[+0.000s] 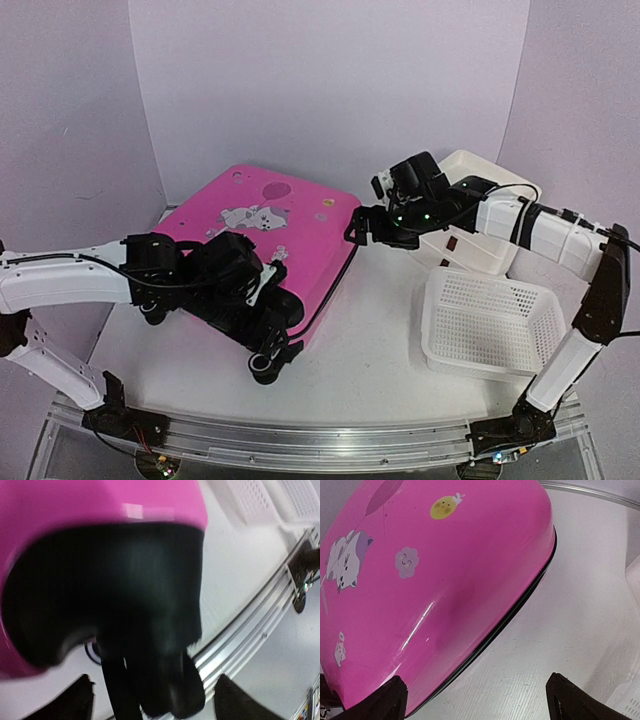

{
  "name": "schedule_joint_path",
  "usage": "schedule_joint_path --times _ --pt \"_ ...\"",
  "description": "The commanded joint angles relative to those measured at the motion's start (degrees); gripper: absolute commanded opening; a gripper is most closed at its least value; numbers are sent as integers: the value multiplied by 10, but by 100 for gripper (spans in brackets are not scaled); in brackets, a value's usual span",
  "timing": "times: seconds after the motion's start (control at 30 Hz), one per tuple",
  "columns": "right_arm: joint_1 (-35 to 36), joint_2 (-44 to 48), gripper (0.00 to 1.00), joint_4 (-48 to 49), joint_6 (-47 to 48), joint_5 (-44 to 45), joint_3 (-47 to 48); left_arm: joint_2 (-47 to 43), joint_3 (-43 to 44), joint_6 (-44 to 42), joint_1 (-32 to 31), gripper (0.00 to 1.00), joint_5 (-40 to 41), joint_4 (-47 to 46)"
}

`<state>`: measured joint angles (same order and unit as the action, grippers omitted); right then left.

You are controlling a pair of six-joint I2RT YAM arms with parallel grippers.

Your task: Open, take out, and arrange the luggage

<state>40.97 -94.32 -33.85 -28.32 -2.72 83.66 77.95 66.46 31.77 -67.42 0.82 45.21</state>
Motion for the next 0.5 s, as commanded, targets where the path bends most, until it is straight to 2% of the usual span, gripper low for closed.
schedule_joint_path --times 0.0,0.03,0.23,0.37,0.47 --pt "-16 -20 98 8 21 -13 57 -82 -25 12 3 95 -29 74" --pt "-27 -30 98 8 20 -17 74 -101 -25 19 19 99 -37 74" --pt "-88 -119 98 8 5 -88 183 -187 -25 42 172 100 -101 69" --pt "-123 -201 98 8 -22 -136 281 -195 -36 62 278 99 -163 32" --pt "-132 -269 98 8 -26 -146 359 -198 -57 77 329 99 -197 -20"
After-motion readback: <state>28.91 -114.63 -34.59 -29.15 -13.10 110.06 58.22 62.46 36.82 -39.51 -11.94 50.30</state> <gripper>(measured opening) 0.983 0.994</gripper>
